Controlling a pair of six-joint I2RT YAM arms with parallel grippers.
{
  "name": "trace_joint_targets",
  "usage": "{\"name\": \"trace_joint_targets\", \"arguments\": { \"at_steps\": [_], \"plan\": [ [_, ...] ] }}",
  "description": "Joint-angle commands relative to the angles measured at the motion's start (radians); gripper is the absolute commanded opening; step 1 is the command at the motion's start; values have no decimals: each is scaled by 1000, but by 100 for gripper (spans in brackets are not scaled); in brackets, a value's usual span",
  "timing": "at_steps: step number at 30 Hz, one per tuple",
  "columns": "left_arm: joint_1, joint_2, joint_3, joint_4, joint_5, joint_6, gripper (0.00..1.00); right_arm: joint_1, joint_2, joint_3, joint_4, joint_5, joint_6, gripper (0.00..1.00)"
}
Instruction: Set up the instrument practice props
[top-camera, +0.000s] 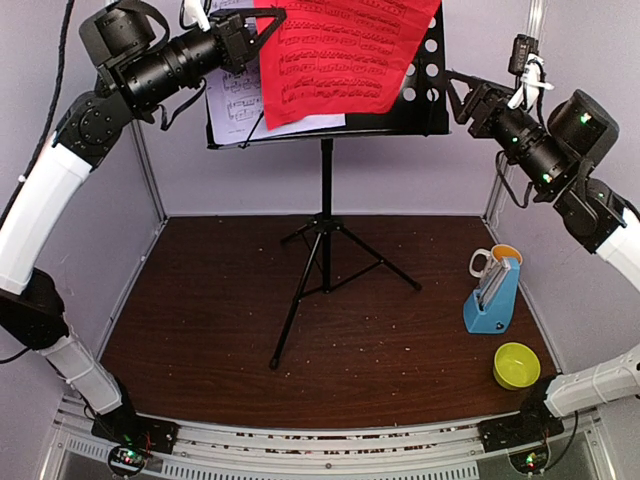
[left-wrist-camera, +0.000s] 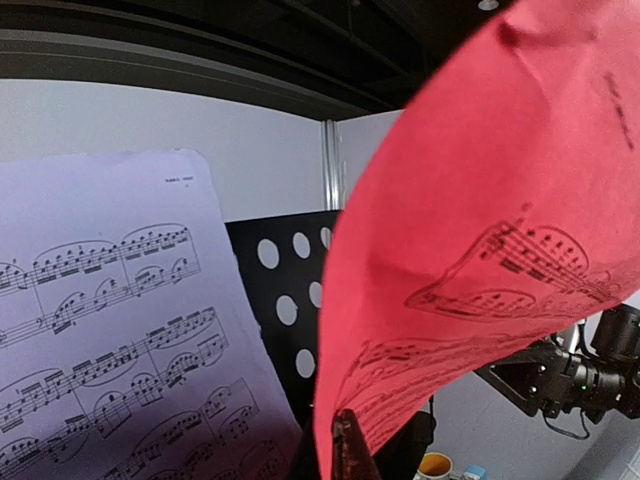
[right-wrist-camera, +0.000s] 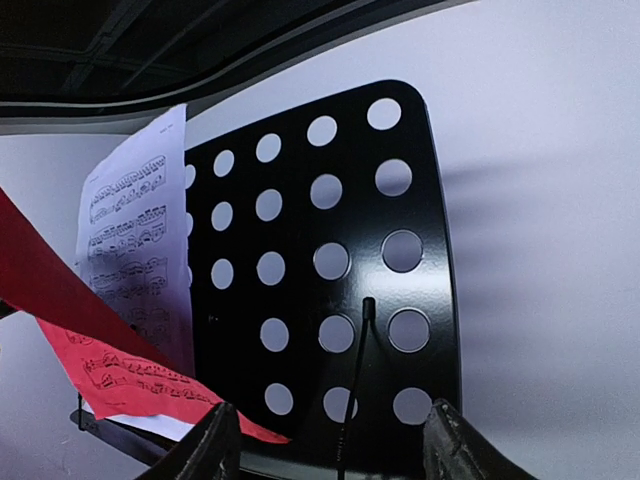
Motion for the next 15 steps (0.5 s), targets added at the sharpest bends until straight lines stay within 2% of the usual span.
{"name": "trace_joint_targets", "arguments": {
  "at_steps": [1, 3, 5, 9, 15],
  "plan": [
    [56, 81, 125, -64, -6, -75, 0, -14, 31, 42, -56, 30, 17, 63],
    [70, 109, 162, -88, -9, -102, 0, -14, 37, 47, -52, 10, 11, 63],
    [81, 118, 164, -84, -10, -126, 0, -14, 31, 32, -30, -46, -8, 58],
    [89, 126, 167, -72, -26, -134, 0, -15, 24, 2, 2, -109, -8, 54],
    [94, 143, 176, -70, -59, -143, 0, -14, 33, 12, -20, 22, -8, 55]
  ]
}}
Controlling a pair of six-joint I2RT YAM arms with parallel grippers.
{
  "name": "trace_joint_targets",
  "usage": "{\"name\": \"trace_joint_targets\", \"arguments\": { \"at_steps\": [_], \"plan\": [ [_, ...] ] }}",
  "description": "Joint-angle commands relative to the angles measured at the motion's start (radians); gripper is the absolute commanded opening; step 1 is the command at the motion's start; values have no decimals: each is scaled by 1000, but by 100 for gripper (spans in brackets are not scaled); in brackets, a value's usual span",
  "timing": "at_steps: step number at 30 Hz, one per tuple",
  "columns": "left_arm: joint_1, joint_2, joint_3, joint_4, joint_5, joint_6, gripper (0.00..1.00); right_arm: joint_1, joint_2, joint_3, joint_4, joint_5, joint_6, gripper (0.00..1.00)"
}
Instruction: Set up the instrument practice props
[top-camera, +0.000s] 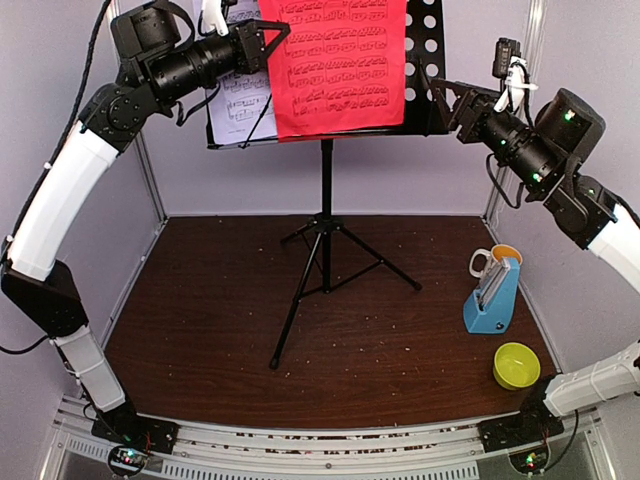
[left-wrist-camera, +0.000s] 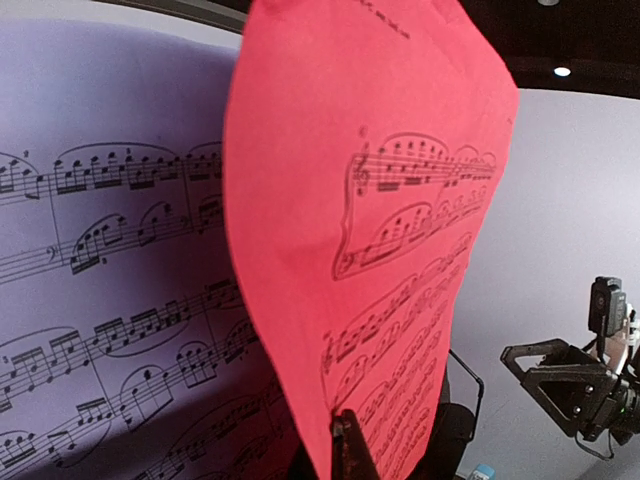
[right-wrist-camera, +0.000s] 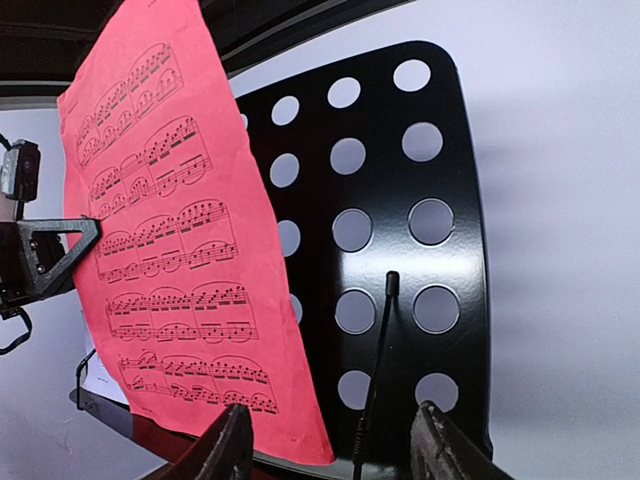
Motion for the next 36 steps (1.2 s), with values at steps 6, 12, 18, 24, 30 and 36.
{"name": "trace_joint_targets", "arguments": {
  "at_steps": [6, 12, 18, 24, 30, 36],
  "plan": [
    [7, 18, 22, 63, -25, -12, 0, -6, 34, 57, -7, 144, 4, 55],
    [6, 23, 9, 97, -16, 2, 0, -5, 122, 161, -68, 165, 36, 59],
    [3, 26, -4, 125, -4, 11, 0, -6, 191, 239, -106, 216, 31, 60],
    [-7, 29, -4, 136, -25, 36, 0, -5, 225, 271, -123, 236, 6, 48],
    [-7, 30, -4, 141, -36, 42, 0, -6, 230, 274, -119, 247, -11, 23],
    [-7, 33, -3, 145, -69, 43, 0, -6, 213, 231, -66, 238, -51, 0]
  ]
}}
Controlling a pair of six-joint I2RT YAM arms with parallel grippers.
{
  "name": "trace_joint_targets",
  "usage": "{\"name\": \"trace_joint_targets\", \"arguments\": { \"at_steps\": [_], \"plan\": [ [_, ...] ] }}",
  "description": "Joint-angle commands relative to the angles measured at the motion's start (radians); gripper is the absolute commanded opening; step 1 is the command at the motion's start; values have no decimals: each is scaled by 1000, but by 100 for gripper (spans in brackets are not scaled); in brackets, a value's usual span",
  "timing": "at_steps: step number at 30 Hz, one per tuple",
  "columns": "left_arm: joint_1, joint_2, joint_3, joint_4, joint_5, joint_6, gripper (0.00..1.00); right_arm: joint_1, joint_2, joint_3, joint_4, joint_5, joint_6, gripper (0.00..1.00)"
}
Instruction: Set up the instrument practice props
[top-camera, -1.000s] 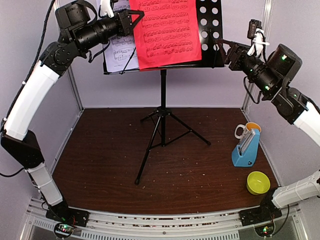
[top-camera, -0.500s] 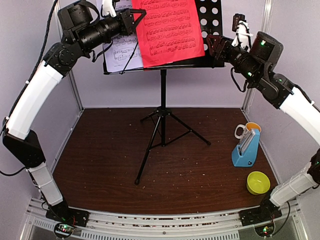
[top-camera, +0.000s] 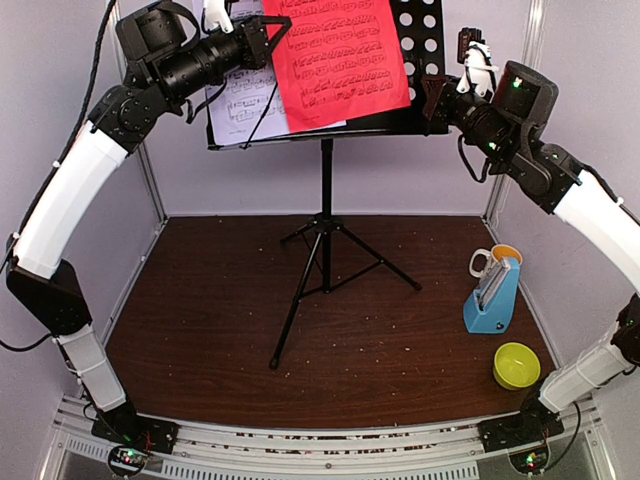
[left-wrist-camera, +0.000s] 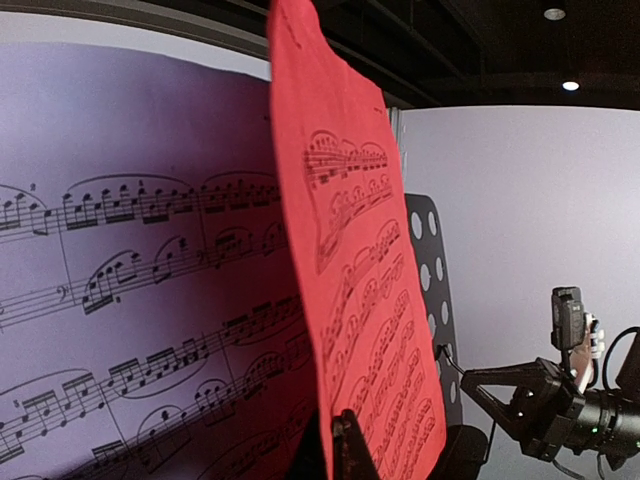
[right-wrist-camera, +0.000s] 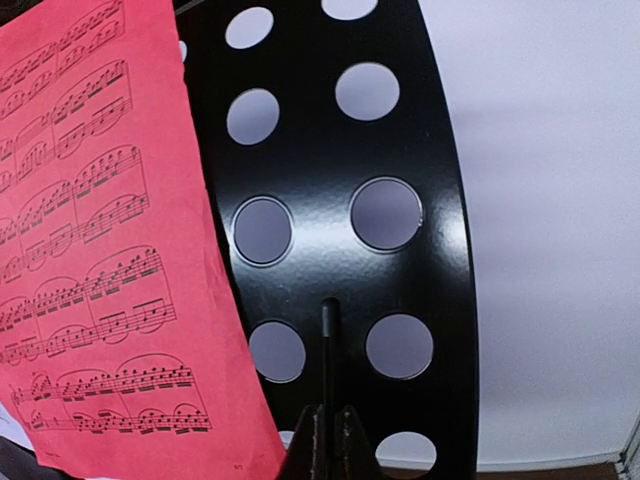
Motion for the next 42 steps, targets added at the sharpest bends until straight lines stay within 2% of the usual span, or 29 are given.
{"name": "trace_joint_targets", "arguments": {
  "at_steps": [1, 8, 27, 42],
  "plan": [
    [-6, 11, -2, 59, -36, 15, 0, -5, -23, -31, 66, 13, -40, 0],
    [-11, 31, 11, 84, -11, 37, 0, -5, -74, -165, 255, -54, -43, 0],
    [-27, 111, 75, 115, 51, 142, 0, -5, -76, -209, 355, -133, -30, 0],
    [-28, 188, 161, 124, 159, 248, 0, -4, -81, -231, 388, -174, -28, 0]
  ]
}}
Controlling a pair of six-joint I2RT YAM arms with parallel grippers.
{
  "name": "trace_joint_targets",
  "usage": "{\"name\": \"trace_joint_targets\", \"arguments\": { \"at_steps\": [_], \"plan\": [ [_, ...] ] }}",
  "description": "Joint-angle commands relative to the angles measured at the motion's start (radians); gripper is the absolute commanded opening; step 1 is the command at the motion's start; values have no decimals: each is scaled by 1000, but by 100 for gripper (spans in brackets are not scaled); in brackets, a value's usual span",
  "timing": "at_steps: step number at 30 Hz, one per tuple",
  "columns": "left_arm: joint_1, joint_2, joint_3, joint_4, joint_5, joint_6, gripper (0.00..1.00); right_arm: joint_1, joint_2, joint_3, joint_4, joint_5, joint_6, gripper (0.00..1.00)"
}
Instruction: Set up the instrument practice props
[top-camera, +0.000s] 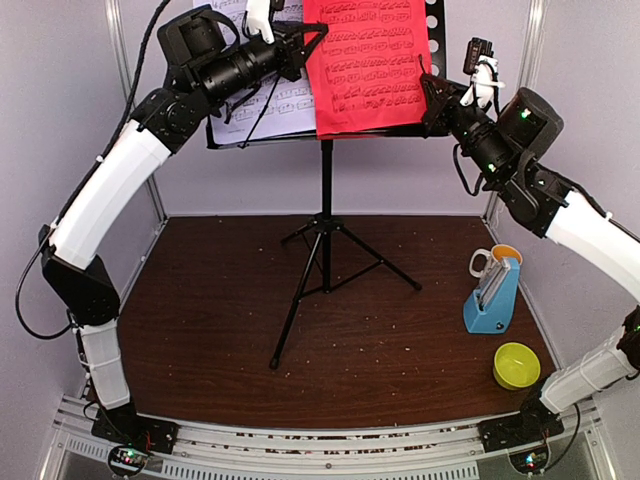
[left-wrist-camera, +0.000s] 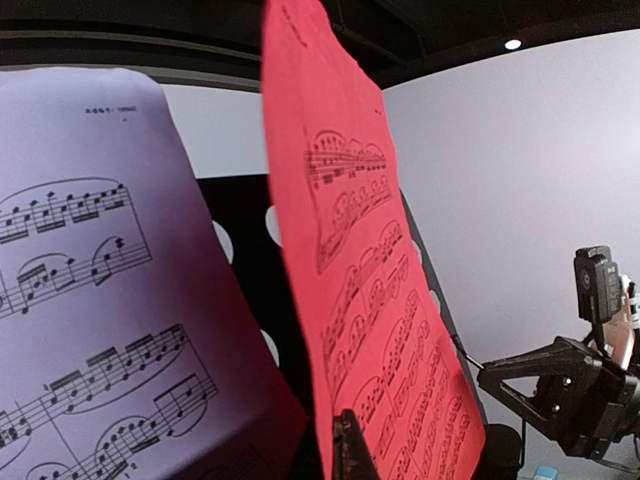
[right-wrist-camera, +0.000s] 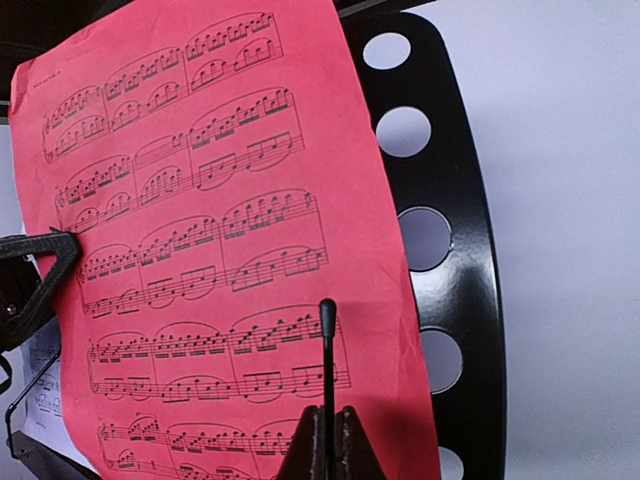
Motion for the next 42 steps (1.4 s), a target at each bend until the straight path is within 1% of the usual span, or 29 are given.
{"name": "trace_joint_targets", "arguments": {
  "at_steps": [1, 10, 13, 15, 18, 20, 24, 30, 33, 35, 37, 42],
  "plan": [
    [-7, 20, 33, 43, 58, 52, 0, -2, -25, -12, 37, -44, -5, 0],
    [-7, 33, 33, 66, 104, 101, 0, -3, -22, -17, 47, -57, 2, 0],
    [-7, 39, 35, 76, 109, 104, 3, -2, -24, -18, 48, -58, 4, 0],
    [-9, 43, 37, 80, 110, 104, 6, -3, -23, -18, 47, -59, 3, 0],
    [-9, 47, 42, 83, 108, 104, 15, -2, -22, -20, 51, -59, 5, 0],
    [-9, 47, 42, 83, 108, 104, 18, -3, -21, -19, 52, -61, 5, 0],
    [-11, 46, 44, 78, 101, 107, 28, -2, -21, -21, 55, -62, 5, 0],
    [-17, 42, 44, 61, 82, 119, 33, -2, -21, -23, 56, -60, 5, 0],
    [-20, 34, 41, 49, 71, 130, 38, -2, -21, -23, 59, -62, 5, 0],
    [-22, 24, 36, 40, 59, 133, 38, -2, -21, -21, 58, -63, 6, 0],
    [-22, 9, 17, 38, 44, 130, 32, -2, -21, -23, 56, -63, 5, 0],
    [-22, -9, -25, 52, 35, 122, 22, -2, -20, -23, 59, -68, 6, 0]
  ]
}}
